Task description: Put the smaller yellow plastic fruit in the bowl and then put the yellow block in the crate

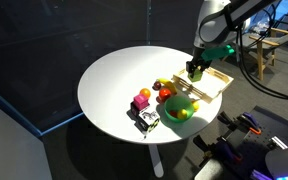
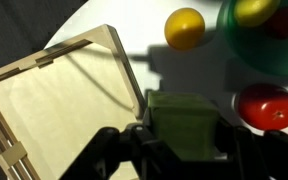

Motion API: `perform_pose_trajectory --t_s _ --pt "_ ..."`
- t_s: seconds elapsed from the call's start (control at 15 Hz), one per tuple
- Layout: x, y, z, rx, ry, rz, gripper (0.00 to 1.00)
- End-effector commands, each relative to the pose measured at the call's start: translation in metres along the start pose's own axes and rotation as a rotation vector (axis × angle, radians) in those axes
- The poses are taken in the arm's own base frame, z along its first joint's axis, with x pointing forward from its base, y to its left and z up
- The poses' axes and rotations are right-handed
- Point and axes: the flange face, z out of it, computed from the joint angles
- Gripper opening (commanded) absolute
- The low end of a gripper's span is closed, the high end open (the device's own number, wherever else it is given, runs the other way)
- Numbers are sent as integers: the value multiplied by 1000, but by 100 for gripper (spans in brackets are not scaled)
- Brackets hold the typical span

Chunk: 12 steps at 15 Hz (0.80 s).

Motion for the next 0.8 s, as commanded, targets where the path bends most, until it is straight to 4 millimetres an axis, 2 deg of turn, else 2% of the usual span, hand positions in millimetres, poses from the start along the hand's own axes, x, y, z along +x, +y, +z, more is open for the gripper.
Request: perform_pose_trajectory --t_s 0.0,0.47,0.73 --pt "0 34 -3 31 26 65 28" --pt "11 99 4 55 110 183 28" --pt "11 125 13 75 99 250 28"
